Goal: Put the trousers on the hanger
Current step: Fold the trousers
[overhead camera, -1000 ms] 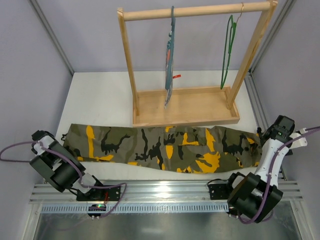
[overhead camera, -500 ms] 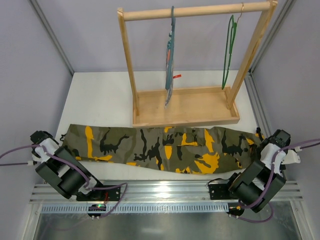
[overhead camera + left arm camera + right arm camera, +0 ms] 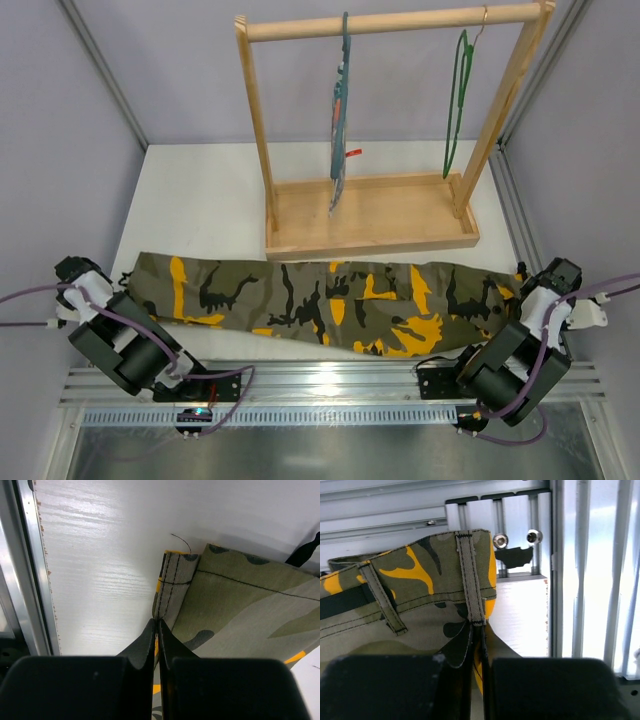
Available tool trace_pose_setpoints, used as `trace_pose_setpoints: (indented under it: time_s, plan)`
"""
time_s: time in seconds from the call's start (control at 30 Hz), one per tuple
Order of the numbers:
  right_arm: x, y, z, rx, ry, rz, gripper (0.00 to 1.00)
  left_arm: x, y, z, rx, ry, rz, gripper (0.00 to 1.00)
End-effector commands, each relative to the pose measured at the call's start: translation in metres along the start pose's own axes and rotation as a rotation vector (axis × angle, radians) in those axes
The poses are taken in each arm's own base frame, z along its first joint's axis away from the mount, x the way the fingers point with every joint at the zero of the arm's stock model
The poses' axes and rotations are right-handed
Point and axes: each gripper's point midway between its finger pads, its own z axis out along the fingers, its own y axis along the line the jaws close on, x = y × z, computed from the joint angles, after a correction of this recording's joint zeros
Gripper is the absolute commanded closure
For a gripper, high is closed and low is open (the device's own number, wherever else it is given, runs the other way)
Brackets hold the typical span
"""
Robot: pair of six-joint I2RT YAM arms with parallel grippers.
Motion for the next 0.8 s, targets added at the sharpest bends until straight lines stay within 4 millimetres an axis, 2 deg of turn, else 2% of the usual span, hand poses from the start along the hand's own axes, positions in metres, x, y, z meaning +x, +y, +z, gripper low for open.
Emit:
trace_pose_setpoints:
  time_s: [0.0, 0.07, 0.13, 0.2, 0.23, 0.3, 0.33, 0.4, 0.43, 0.5, 0.53, 0.6, 0.63, 0.7, 0.73, 0.77]
  plan:
    - [-0.038, -0.004, 0.001, 0.091, -0.14, 0.058, 0.96, -0.044, -0.007, -0.004, -0.029, -0.162, -0.017, 0.99]
    - [-0.035, -0.012, 0.006, 0.152, -0.125, 0.039, 0.95, -0.045, -0.003, -0.002, -0.052, -0.165, -0.006, 0.99]
    - [-0.031, -0.01, 0.008, 0.156, -0.098, 0.024, 0.91, -0.045, -0.001, -0.001, -0.06, -0.171, 0.0, 1.0]
    - [-0.029, -0.003, 0.006, 0.12, -0.067, -0.004, 0.76, -0.046, 0.0, -0.002, -0.062, -0.177, 0.005, 0.99]
    - [-0.035, 0.006, 0.001, 0.083, -0.066, -0.007, 0.72, -0.047, 0.0, -0.004, -0.06, -0.181, 0.008, 0.99]
    - [-0.031, 0.021, -0.009, 0.005, -0.01, -0.031, 0.66, -0.047, -0.002, -0.006, -0.044, -0.187, 0.007, 1.0]
    - [-0.04, 0.032, -0.019, -0.035, -0.018, -0.022, 0.66, -0.046, -0.002, -0.006, -0.038, -0.185, 0.003, 1.0]
    - [-0.037, 0.048, -0.033, -0.102, 0.004, -0.044, 0.64, -0.043, -0.003, -0.003, -0.028, -0.174, 0.001, 1.0]
    - [-0.043, 0.063, -0.043, -0.159, 0.013, -0.051, 0.63, -0.039, -0.001, 0.0, -0.033, -0.163, 0.0, 0.99]
    - [-0.031, 0.076, -0.053, -0.181, 0.075, -0.101, 0.62, -0.037, -0.001, 0.004, -0.027, -0.159, 0.0, 0.99]
    - [-0.04, 0.089, -0.064, -0.202, 0.062, -0.093, 0.62, -0.036, 0.0, 0.006, -0.033, -0.154, 0.004, 0.99]
    - [-0.034, 0.093, -0.07, -0.174, 0.085, -0.163, 0.62, -0.036, 0.0, 0.007, -0.035, -0.152, 0.013, 0.99]
    - [-0.046, 0.099, -0.078, -0.167, 0.062, -0.141, 0.61, -0.036, 0.0, 0.008, -0.038, -0.152, 0.017, 0.99]
    - [-0.044, 0.099, -0.082, -0.152, 0.092, -0.165, 0.61, -0.037, -0.001, 0.009, -0.037, -0.153, 0.022, 1.0]
    - [-0.054, 0.104, -0.092, -0.164, 0.081, -0.151, 0.6, -0.038, -0.002, 0.009, -0.035, -0.153, 0.025, 0.99]
    - [-0.055, 0.105, -0.096, -0.173, 0.084, -0.152, 0.6, -0.039, -0.003, 0.008, -0.032, -0.156, 0.027, 0.99]
